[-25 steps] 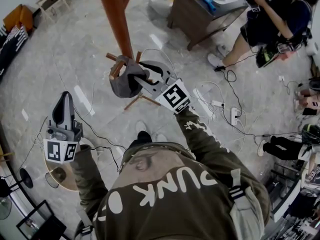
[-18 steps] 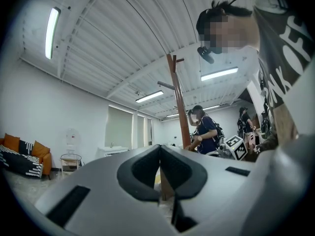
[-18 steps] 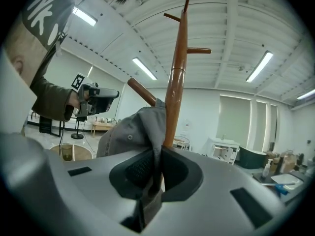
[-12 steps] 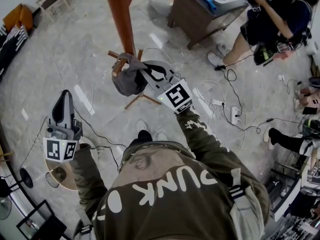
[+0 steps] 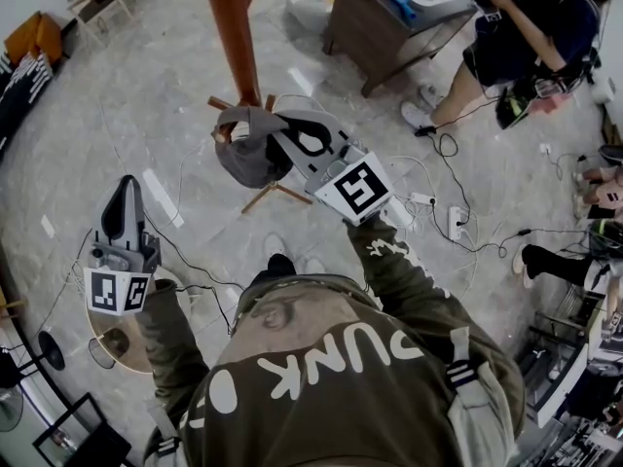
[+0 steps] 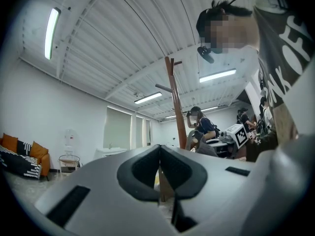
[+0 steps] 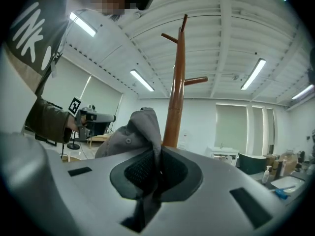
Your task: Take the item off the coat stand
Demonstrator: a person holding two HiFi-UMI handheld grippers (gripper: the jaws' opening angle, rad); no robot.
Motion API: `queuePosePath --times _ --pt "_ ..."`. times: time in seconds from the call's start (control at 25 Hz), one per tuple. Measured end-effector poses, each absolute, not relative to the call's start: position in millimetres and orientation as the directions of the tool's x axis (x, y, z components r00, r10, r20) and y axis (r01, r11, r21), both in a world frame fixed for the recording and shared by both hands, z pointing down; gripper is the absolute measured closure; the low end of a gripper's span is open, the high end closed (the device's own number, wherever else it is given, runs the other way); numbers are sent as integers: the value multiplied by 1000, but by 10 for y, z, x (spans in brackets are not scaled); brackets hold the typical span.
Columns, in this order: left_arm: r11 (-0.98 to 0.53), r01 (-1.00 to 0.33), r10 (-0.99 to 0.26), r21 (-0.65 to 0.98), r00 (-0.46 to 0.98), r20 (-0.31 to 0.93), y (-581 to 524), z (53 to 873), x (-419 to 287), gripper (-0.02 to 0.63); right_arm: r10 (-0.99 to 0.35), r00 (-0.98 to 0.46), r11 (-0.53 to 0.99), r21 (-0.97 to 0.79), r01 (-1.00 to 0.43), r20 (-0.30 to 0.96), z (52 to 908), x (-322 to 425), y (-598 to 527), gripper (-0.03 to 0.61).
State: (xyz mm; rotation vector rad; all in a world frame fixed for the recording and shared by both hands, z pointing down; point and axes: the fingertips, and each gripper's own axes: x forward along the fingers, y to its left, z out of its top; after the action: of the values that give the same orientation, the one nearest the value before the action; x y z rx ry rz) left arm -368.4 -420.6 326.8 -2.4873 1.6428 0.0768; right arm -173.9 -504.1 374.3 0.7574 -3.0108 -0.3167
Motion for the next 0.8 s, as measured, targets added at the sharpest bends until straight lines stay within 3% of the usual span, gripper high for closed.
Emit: queuePosePath --times 0.36,0.8 --pt "-388 -915 -906 -106 400 -137 -4116 3222 -3639 609 -416 -906 876 235 -422 -79 3342 -1764 -4694 549" --pt "-390 -913 -902 -119 405 -151 -3833 3165 -3360 609 -417 -907 886 196 -420 -59 3515 -1428 -4323 549"
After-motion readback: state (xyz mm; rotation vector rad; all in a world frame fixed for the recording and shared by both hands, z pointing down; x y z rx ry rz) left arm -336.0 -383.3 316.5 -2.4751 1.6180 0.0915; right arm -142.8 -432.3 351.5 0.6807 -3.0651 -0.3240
